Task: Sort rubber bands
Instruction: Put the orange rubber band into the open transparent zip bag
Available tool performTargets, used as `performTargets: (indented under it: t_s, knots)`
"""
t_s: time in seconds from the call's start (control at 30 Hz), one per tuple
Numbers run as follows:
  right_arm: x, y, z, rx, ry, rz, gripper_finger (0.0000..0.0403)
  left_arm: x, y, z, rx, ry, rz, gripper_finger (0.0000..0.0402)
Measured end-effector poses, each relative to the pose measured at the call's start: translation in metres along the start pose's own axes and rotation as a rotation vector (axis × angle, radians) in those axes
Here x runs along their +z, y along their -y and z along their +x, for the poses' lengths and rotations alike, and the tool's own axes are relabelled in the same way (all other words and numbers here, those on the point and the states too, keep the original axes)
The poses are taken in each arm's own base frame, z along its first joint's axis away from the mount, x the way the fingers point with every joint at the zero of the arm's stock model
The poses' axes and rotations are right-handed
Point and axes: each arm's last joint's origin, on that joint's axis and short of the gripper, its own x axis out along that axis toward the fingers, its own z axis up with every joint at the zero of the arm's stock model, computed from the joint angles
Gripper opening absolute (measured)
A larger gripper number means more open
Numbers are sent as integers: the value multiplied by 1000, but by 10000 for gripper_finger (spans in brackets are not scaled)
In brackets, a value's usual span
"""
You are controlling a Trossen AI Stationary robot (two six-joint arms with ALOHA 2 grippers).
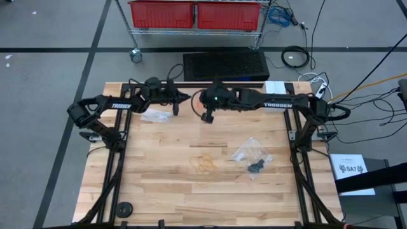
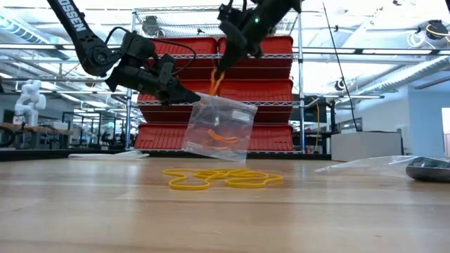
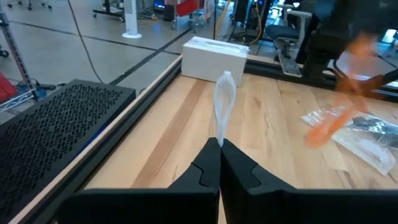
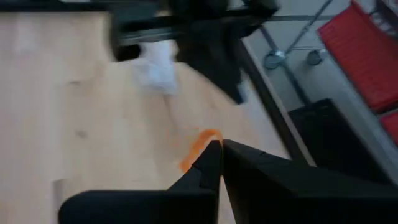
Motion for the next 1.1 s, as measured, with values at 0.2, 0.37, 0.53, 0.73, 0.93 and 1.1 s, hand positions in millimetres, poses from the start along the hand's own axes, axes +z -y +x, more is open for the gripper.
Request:
performTargets:
  t_s: [0.2,0.37,0.53,0.73,0.93,1.1]
  knots:
    - [0,28,5,-57,3,-6,0,1,1,1,-6,1,3,0]
    - [-4,43,12,-86,-19,-15,0,1,1,1,-6,1,3,0]
    - [-8,49,20,-93,-42,-26,0,1,1,1,-5,1,3,0]
    - [-6,51,18,-101,-26,-47,0,1,1,1,-5,1,3,0]
    - [6,54,10,-107,5,-55,0,1,1,1,-5,1,3,0]
    - [9,55,7,-105,1,-56,0,1,1,1,-6,1,3,0]
